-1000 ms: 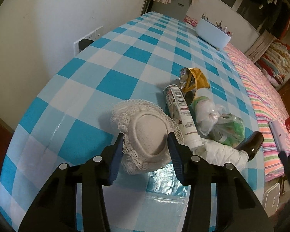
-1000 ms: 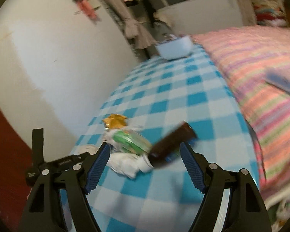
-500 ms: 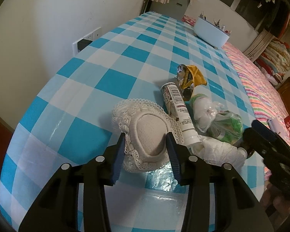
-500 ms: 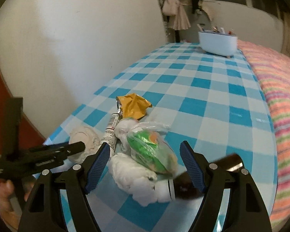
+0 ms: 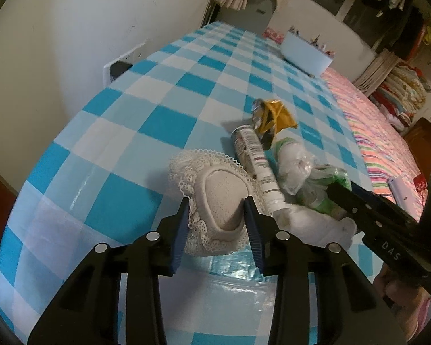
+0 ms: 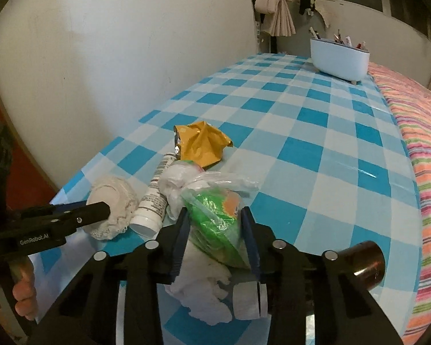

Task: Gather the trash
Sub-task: 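Grasp the lace-edged pad with the left tool while the right tool grasps the green-filled plastic bag, then carry the plastic bag with the right tool and drop it into the bin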

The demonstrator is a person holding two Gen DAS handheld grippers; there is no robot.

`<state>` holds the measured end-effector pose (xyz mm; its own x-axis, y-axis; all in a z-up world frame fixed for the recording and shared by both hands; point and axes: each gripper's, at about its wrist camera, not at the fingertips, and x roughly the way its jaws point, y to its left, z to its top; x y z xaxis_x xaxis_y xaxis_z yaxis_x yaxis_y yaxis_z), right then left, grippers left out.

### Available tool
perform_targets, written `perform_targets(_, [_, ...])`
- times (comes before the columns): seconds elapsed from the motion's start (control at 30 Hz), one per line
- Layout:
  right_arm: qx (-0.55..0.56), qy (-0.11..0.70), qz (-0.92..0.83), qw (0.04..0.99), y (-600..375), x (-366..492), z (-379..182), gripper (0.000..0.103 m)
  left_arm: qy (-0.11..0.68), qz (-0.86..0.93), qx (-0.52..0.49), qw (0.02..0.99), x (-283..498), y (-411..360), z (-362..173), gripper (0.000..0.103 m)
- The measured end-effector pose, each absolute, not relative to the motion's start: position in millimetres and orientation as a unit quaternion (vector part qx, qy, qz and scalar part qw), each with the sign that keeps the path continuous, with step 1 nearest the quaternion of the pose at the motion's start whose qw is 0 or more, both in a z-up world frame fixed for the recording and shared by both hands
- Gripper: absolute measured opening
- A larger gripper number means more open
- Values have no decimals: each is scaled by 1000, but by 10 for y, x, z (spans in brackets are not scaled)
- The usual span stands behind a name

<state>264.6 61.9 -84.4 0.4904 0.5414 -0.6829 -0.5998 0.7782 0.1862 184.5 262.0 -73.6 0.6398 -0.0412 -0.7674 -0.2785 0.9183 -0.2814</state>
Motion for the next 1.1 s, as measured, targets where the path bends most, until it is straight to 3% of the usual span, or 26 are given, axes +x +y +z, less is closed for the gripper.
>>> perform_targets(0.4, [1,321,337,885,318,2252,-524,33,376,54,-171,909,1557,2508,-523,36])
perform_targets(1.1, [70,299,314,899,-406,1809,-438,34,358,29,-134,924,1023,2057,-281,36])
